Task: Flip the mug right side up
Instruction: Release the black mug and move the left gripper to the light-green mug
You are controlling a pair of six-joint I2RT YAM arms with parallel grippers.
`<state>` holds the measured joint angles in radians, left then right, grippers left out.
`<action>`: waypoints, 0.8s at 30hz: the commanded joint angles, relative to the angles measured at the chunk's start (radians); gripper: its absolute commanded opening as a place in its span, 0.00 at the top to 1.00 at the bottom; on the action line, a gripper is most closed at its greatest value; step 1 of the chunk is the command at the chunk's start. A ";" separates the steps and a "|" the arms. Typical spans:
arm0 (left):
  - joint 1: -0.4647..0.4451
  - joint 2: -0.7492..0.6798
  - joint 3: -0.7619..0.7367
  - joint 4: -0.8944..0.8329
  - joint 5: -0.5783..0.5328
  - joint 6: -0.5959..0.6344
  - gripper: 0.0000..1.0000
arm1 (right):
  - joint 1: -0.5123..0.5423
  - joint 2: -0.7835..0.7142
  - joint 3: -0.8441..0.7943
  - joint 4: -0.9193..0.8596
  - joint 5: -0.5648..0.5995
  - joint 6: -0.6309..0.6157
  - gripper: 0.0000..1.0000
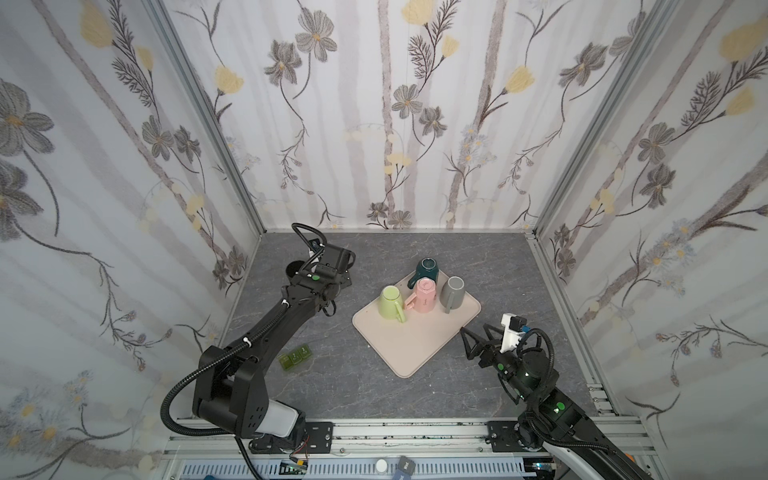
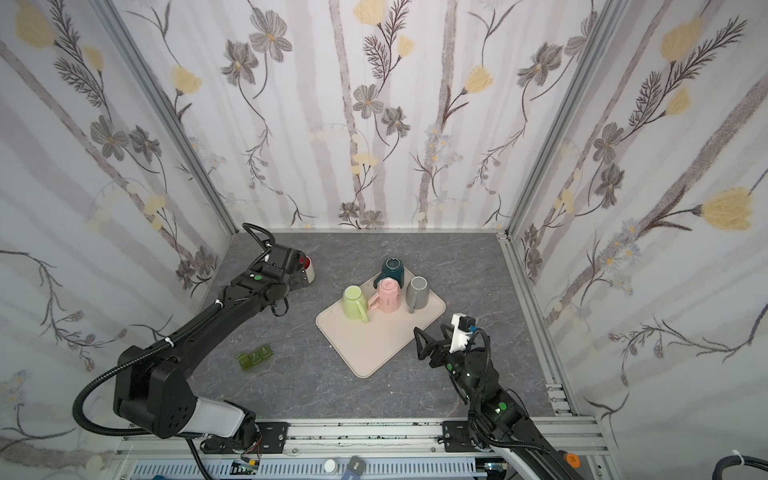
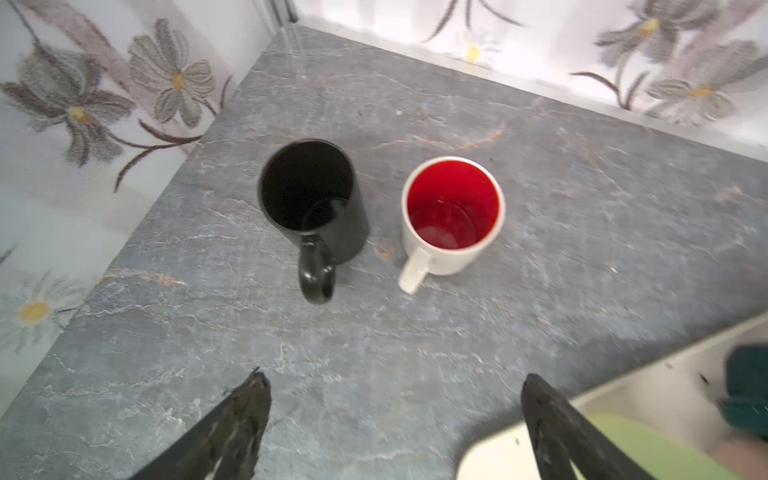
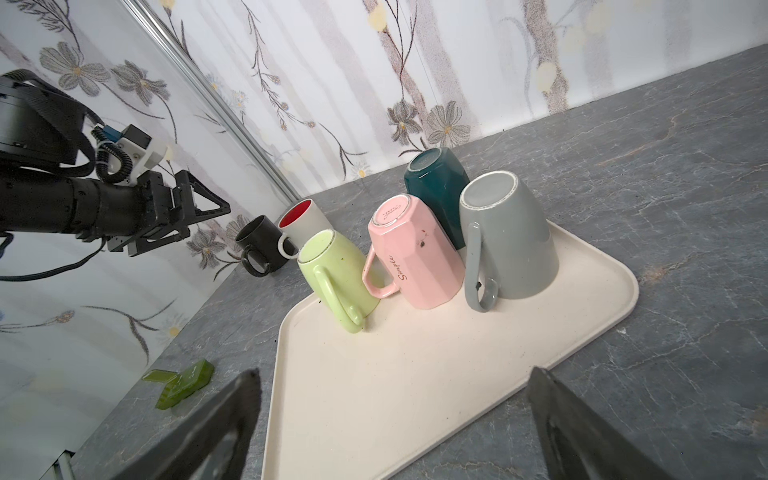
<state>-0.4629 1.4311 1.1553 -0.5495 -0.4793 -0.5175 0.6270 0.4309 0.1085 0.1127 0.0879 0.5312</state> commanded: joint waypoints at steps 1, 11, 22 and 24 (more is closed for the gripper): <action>-0.104 -0.020 -0.032 -0.039 -0.025 -0.105 0.04 | -0.001 0.011 0.023 -0.050 -0.025 0.012 0.00; -0.377 0.153 0.032 -0.001 0.002 -0.401 0.00 | -0.004 -0.080 0.024 -0.167 -0.046 0.040 0.00; -0.446 0.416 0.216 -0.027 0.057 -0.578 0.03 | -0.008 -0.032 0.053 -0.188 -0.115 0.019 0.00; -0.447 0.431 0.221 -0.019 0.050 -0.591 0.07 | -0.007 -0.024 0.055 -0.187 -0.127 0.019 0.00</action>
<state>-0.9092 1.8484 1.3617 -0.5617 -0.4175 -1.0477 0.6193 0.3962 0.1539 -0.0780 -0.0025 0.5560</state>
